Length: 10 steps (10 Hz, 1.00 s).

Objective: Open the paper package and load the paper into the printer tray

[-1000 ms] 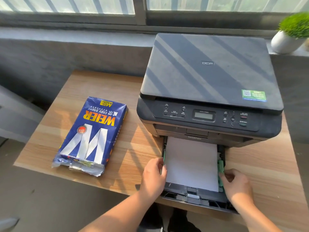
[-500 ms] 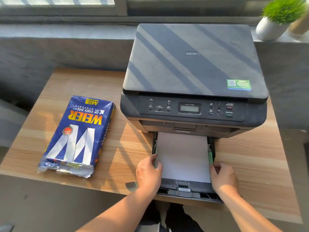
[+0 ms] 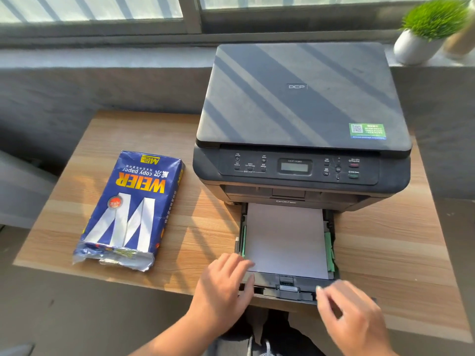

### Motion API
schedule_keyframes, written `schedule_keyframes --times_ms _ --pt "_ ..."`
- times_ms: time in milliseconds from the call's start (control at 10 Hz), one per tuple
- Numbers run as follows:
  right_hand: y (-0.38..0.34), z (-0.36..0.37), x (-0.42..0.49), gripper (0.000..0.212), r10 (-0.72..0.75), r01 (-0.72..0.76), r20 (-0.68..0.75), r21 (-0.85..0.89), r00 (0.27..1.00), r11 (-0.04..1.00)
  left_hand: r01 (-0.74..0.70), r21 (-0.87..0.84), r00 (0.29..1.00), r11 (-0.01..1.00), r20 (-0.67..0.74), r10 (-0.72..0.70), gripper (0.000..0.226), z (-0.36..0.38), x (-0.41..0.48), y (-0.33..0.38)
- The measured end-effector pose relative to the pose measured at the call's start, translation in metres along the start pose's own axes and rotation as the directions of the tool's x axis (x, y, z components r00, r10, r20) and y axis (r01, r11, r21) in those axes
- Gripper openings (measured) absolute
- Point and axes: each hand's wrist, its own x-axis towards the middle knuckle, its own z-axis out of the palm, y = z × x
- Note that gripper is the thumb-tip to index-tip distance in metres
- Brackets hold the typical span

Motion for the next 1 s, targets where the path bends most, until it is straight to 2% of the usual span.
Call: schedule_keyframes --times_ms 100,200,300,500,600,700,800,900,1000 --pt "-0.003 0.005 -0.028 0.020 -0.082 0.084 0.078 -0.028 0.994 0.996 -0.093 0.036 0.995 0.995 0.022 0.093 0.015 0.002 -0.028 0.000" --pt "0.001 0.013 -0.034 0.008 -0.053 0.061 0.158 -0.047 0.986 0.997 -0.118 0.077 0.992 0.990 0.047 0.114 0.025 0.017 -0.044 -0.003" --pt "-0.001 0.015 -0.033 0.011 0.006 0.012 0.223 -0.080 0.975 0.997 -0.068 0.086 0.994 0.994 0.097 0.060 0.023 0.026 -0.052 -0.007" --pt "-0.006 0.014 -0.005 0.022 0.088 -0.051 0.317 -0.123 0.944 0.991 0.034 0.033 0.977 0.999 0.208 -0.040 0.015 0.020 -0.027 -0.012" --pt "-0.008 0.017 0.038 0.028 0.084 -0.043 0.297 -0.144 0.951 0.989 0.086 0.065 0.980 0.994 0.173 -0.097 0.023 0.021 0.015 -0.021" --pt "-0.005 0.025 0.091 0.050 0.112 -0.047 0.355 -0.189 0.928 0.981 0.061 0.093 0.975 0.994 0.207 -0.079 0.037 0.024 0.064 -0.034" --pt "-0.001 0.030 0.131 0.070 0.188 -0.058 0.489 -0.268 0.852 0.962 0.126 0.161 0.926 0.979 0.335 -0.175 0.057 0.030 0.103 -0.048" --pt "-0.002 0.032 0.144 0.071 0.199 -0.062 0.503 -0.276 0.841 0.959 0.176 0.154 0.889 0.972 0.400 -0.224 0.054 0.029 0.128 -0.054" --pt "-0.008 0.026 0.143 0.069 0.217 -0.180 0.541 -0.120 0.813 0.976 0.153 0.168 0.889 0.974 0.407 -0.210 0.059 0.026 0.116 -0.050"
